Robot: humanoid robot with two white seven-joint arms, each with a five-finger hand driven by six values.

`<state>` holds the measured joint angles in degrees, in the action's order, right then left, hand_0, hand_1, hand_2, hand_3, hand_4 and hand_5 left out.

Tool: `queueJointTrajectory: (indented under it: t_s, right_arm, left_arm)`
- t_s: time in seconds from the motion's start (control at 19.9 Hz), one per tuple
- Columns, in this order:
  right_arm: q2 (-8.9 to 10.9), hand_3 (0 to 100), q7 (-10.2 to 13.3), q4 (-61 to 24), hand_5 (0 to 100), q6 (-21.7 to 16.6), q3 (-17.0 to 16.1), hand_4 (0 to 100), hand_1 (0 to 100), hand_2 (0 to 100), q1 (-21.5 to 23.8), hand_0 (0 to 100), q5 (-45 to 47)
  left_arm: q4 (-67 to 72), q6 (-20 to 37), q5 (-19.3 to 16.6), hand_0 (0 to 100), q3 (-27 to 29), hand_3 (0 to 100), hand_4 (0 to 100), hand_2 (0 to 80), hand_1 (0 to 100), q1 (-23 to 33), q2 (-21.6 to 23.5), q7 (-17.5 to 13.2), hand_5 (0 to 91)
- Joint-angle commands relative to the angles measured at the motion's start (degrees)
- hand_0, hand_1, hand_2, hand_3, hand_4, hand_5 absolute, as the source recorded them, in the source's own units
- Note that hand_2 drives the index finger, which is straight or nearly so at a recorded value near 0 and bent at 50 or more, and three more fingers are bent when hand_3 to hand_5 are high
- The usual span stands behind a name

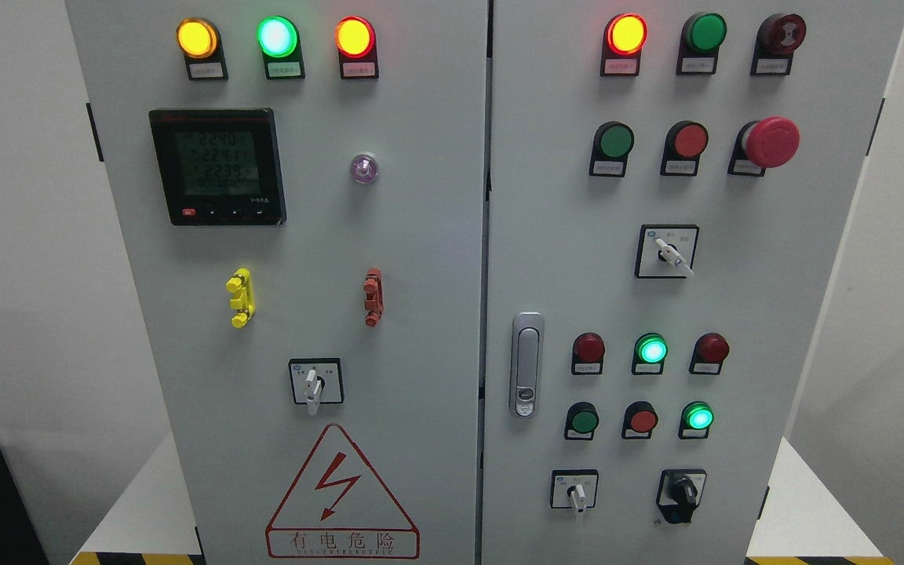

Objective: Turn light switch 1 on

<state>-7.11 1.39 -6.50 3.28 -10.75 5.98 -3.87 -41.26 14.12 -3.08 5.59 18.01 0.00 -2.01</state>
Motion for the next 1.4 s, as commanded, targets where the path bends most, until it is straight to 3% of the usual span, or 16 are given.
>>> queueJointTrajectory:
  t_s: [0.0, 0.3, 0.55, 0.7, 0.9, 1.0, 1.35]
  right_arm:
    - [-0.01, 0, -0.2, 0.0, 0, 0.0, 0.0, 0, 0, 0, 0.0, 0, 0.0]
    - [-0.01, 0, -0.1, 0.0, 0, 0.0, -0.1, 0, 0, 0, 0.0, 0, 0.0]
    - [-0.01, 0, -0.1, 0.0, 0, 0.0, -0.1, 0, 0, 0, 0.0, 0, 0.0]
    - [-0.01, 0, -0.1, 0.0, 0, 0.0, -0.1, 0, 0, 0, 0.0, 0, 0.0]
    - [-0.01, 0, -0.1, 0.0, 0, 0.0, -0.1, 0, 0, 0, 0.0, 0, 0.0]
    - [-0.01, 0, -0.2, 0.0, 0, 0.0, 0.0, 0, 0, 0, 0.0, 0, 0.0]
    - [-0.01, 0, -0.1, 0.0, 0, 0.0, -0.1, 0, 0, 0, 0.0, 0, 0.0]
  left_arm:
    - [-27.9, 1.4, 0.0, 20, 0.7, 38, 52, 18.7, 14, 1.1, -0.2, -0.5, 15.7]
    - [-42.3, 4.1, 0.1, 16, 0.8, 57, 69, 32.0, 18, 1.9, 0.1, 0.0, 41.0]
    - [-53.1, 4.0, 0.3, 16, 0.6, 61, 72, 34.2, 18, 1.9, 0.4, 1.0, 45.0]
    - [-57.6, 4.0, 0.4, 14, -0.2, 63, 74, 35.3, 24, 1.9, 0.4, 2.5, 53.3]
    - [-62.1, 3.8, 0.4, 6, -2.3, 64, 75, 38.6, 32, 1.9, 0.4, 5.4, 56.9]
    - [-62.6, 3.4, 0.3, 3, -3.1, 66, 77, 41.8, 35, 1.2, 0.1, 7.1, 59.3]
    - [-65.1, 1.6, -0.6, 2, -4.4, 75, 84, 47.4, 37, -3.4, -1.1, 8.8, 73.8]
